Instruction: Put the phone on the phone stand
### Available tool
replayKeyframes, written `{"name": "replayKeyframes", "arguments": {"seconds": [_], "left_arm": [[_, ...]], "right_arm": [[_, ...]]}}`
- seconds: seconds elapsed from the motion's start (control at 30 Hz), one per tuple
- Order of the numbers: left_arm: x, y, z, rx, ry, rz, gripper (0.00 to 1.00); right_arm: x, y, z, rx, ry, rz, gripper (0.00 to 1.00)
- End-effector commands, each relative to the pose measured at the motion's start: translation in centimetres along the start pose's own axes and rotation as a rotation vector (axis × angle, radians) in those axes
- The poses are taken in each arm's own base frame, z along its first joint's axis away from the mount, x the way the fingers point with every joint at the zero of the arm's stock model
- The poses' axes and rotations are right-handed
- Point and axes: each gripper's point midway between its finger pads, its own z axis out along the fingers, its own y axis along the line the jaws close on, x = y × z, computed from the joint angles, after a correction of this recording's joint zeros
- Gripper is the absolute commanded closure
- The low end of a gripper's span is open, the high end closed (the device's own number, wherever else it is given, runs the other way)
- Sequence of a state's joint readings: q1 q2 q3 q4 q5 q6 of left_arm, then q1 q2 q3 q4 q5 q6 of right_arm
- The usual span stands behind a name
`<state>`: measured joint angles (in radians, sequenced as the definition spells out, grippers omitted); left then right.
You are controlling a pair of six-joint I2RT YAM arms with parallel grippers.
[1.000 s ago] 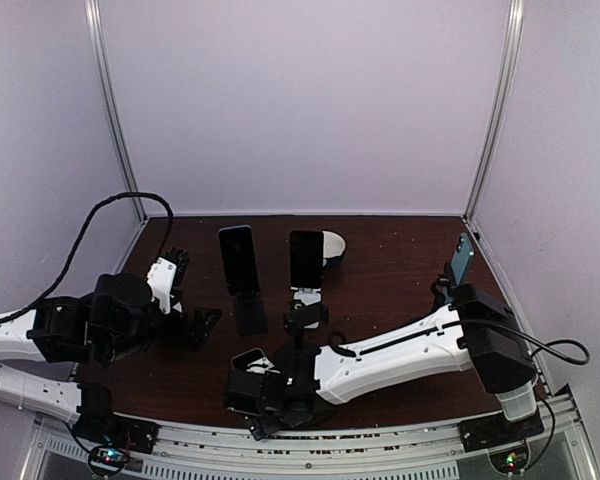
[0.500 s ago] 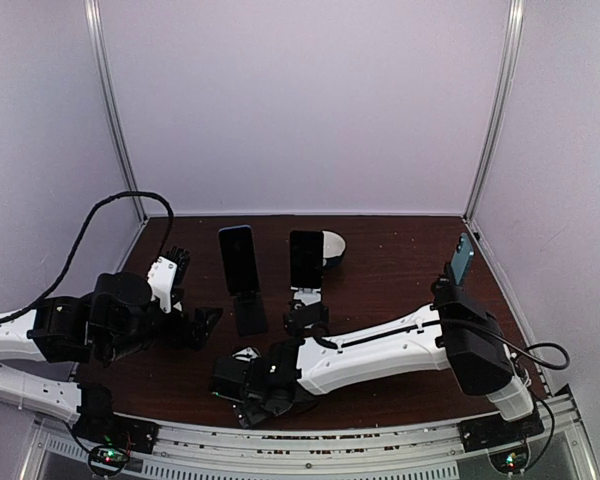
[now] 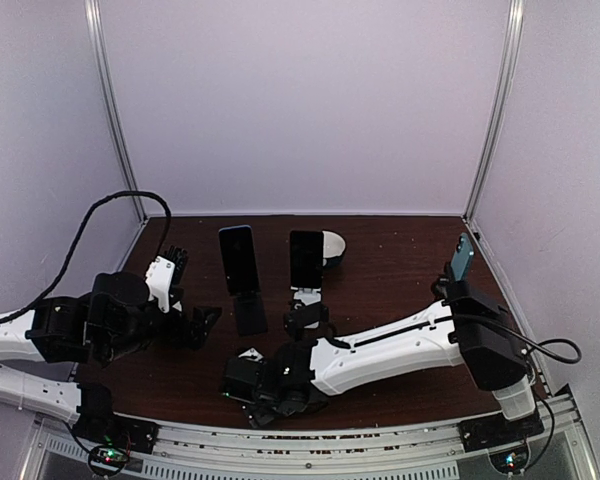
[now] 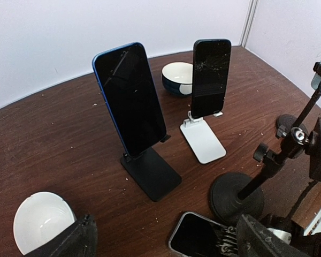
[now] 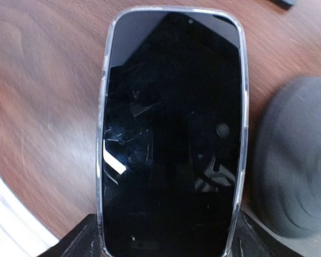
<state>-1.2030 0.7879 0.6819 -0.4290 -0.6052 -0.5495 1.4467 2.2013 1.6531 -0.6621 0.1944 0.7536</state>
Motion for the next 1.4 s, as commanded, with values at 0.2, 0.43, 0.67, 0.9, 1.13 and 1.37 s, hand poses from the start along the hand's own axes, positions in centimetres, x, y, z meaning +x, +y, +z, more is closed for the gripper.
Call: {"name": "replayKeyframes", "arguments": {"seconds": [0.2,0.43,0.67,0.9,1.13,1.37], "left_arm": [[0.3,-0.3,0.1,0.022,0.02,-0.1,0.07],[-3.6,-1.2,-3.0,0.15,-0.066,-0.207,0.08],[-5.5,-5.4,-3.7,0.372,-0.08,-0.291,0.18],[-10.5,-9.1,-5.2,0.592,-0.288,-0.324,0.21],[-10.8,-11.6,-4.5,0.648,-0.257,-0.246,0.66],[-11.5,-13.2,-4.8,0.718,-0.277,-0.203,1.0]], "right_arm": [[-5.6,0.5,-9.4,-0.134,-0.4,-0.009,0.64],[-6.5,0.7,-16.8,-0.188,-0.609,-0.033,0.65],[-8.2,-2.3,-22.0,-0.112,-0.798,0.049,0.66],[-9.5,-3.3,-24.5,-0.054,-0.875,0.072,0.66],[-9.5,-3.9,-25.5,-0.054,-0.905,0.063,0.67],[-9.1,-4.3,-25.7,-0.049,-0.908,0.027,0.67]]}}
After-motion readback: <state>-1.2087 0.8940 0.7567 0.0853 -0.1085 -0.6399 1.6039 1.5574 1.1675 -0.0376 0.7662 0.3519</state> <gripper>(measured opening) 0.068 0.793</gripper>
